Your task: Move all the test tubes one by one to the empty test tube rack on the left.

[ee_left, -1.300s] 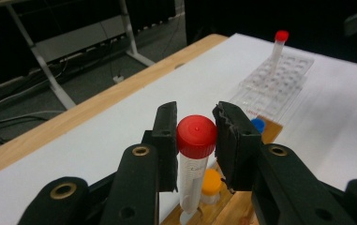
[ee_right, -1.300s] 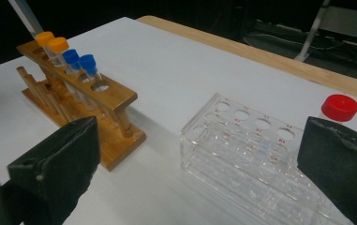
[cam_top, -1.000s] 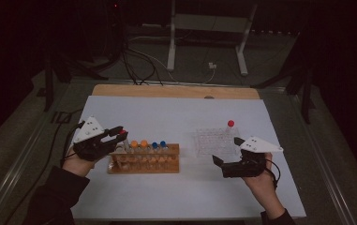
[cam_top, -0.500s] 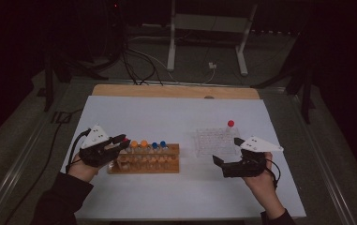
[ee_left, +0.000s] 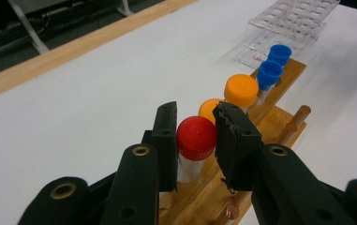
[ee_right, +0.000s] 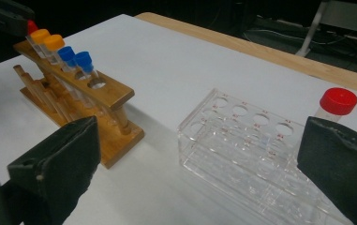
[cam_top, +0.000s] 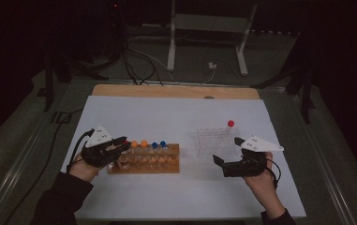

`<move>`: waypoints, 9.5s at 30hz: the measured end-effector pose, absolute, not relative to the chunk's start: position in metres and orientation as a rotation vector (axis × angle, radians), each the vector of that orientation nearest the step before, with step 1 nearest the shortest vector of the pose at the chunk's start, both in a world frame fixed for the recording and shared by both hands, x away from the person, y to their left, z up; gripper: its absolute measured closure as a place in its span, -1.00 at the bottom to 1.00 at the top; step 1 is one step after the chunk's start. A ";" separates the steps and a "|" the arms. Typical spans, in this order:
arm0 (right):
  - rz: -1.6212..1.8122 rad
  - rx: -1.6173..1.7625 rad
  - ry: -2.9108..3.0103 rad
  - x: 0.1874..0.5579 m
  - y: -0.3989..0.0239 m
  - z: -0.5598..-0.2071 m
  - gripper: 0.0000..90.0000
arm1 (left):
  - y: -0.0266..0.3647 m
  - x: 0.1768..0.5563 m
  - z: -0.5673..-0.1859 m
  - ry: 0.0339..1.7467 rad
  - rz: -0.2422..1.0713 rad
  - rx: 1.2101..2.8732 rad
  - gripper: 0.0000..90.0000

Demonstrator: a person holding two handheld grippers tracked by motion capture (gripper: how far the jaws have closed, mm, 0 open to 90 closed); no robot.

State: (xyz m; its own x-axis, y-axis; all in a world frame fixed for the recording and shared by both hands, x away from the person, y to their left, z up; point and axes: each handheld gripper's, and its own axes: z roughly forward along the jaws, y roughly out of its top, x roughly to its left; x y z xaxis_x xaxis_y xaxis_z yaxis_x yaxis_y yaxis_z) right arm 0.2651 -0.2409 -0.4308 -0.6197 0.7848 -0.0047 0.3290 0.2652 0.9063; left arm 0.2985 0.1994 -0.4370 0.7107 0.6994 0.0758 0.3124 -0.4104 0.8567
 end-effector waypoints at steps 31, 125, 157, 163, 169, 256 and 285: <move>1.258 1.063 2.012 0.291 -0.260 -0.429 -1.00 | 0.206 0.283 -0.442 0.734 0.434 1.981 -0.94; 1.125 1.129 1.973 0.331 -0.255 -0.407 0.66 | 0.218 0.274 -0.438 0.721 0.389 1.907 -0.95; 1.208 0.875 2.242 0.283 -0.186 -0.427 0.66 | 0.188 0.269 -0.419 0.599 0.359 1.913 -0.95; 1.215 0.839 2.307 0.273 -0.174 -0.435 0.66 | 0.178 0.269 -0.418 0.565 0.351 1.914 -0.95; 1.202 0.790 2.365 0.264 -0.163 -0.443 0.66 | 0.163 0.268 -0.417 0.521 0.321 1.925 -0.95; 1.289 0.862 2.299 0.263 -0.178 -0.442 -1.00 | 0.130 0.277 -0.382 0.411 0.451 1.878 0.60; 1.352 0.881 2.271 0.264 -0.191 -0.437 -1.00 | 0.227 0.269 -0.373 0.641 0.634 1.825 0.60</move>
State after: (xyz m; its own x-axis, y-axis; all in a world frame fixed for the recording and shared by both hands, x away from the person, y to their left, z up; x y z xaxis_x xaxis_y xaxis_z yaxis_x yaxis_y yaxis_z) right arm 0.2638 -0.1912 -0.4368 -0.7437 0.6684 0.0140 0.3307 0.3497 0.8765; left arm 0.2689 0.2266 -0.3733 0.7158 0.6874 0.1231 0.1303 -0.3046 0.9435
